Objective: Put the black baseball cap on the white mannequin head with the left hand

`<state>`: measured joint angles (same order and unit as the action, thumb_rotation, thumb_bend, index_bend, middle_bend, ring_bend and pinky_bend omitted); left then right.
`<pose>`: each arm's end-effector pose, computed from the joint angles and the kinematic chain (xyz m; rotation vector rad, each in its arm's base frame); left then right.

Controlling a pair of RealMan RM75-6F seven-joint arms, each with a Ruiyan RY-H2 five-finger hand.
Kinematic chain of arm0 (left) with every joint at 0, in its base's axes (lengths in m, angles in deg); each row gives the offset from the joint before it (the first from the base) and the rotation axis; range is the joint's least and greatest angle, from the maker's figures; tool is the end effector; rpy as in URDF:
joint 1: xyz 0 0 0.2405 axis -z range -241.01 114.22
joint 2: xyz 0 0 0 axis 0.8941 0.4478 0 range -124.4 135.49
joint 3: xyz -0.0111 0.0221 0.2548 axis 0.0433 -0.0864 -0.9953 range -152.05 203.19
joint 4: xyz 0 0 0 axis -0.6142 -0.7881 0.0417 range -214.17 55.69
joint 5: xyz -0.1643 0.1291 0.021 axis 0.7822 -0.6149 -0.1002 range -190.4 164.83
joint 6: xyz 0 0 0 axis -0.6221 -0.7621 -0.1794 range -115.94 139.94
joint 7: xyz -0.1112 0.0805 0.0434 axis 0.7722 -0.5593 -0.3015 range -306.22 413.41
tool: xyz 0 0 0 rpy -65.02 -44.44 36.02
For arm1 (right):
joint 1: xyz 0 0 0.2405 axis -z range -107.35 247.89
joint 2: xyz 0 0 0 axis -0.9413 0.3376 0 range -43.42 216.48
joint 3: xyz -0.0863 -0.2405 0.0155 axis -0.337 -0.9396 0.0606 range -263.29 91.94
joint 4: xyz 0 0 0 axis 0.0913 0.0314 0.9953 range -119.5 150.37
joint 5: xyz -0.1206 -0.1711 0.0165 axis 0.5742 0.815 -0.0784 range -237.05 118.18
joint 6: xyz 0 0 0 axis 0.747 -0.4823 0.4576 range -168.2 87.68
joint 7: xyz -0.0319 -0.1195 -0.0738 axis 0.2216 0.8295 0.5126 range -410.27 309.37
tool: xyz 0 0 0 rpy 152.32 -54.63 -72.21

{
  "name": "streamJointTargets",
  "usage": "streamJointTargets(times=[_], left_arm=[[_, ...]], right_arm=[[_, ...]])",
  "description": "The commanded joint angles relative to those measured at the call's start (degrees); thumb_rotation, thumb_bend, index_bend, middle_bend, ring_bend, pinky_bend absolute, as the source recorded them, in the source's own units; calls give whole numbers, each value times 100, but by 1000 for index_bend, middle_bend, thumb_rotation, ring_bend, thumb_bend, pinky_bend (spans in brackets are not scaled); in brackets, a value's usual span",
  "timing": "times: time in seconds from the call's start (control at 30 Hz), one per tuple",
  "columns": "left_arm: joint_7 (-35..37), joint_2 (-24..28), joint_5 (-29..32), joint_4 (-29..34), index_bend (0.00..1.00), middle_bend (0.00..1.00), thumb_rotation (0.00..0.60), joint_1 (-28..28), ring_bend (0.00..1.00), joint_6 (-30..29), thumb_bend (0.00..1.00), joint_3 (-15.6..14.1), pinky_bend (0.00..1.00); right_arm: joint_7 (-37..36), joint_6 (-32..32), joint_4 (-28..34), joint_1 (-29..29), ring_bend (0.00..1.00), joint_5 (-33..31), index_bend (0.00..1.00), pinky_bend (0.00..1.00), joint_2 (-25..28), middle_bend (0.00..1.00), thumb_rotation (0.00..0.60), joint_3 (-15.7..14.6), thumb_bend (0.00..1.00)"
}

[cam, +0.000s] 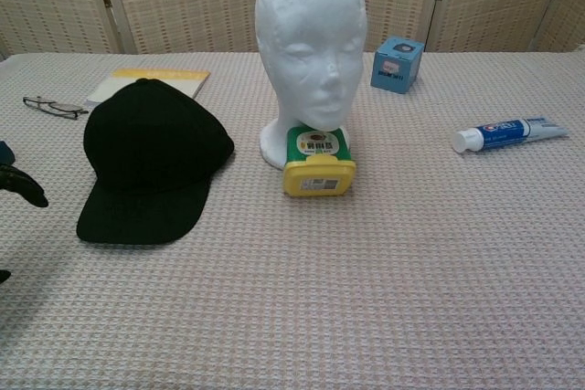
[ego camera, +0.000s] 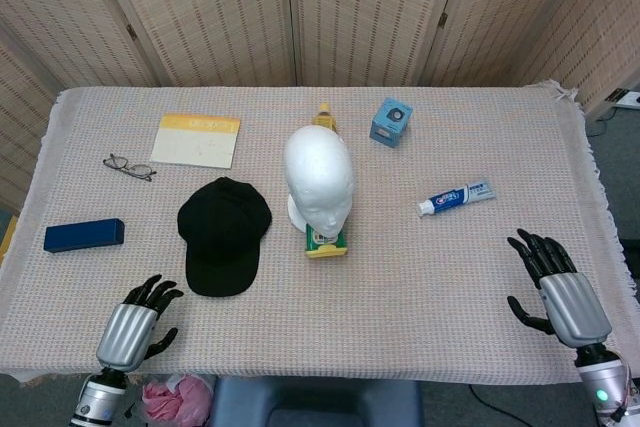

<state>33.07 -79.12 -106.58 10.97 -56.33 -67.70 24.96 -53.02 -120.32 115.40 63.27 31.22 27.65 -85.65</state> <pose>-0.2477 0.1705 0.0272 -1.6572 -0.8525 -0.9229 -0.2828 -0.1778 0.1533 1.5296 -1.0146 0.9475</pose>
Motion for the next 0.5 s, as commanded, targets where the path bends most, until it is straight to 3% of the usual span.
streamJointTargets(times=[0.03,0.27,0.5], left_arm=[[-387,-318,206,-132,312,272,600,164,166,207,283,157,317],[-1054,-908,119,-762,312,272,600,348,166,100,283,289,317],[-1191,-1276,179,-1115,316,272,600,444,167,109,283,309,317]], right_arm=[[-52,-2,-3,-1,0,-30,0,0,30,0,600,15,296],[-209,-31,1,4,0,-62,0,0,121,0,600,42,296],[-257,-80,18,28,0,-10,0,0,156,0,600,23,297]])
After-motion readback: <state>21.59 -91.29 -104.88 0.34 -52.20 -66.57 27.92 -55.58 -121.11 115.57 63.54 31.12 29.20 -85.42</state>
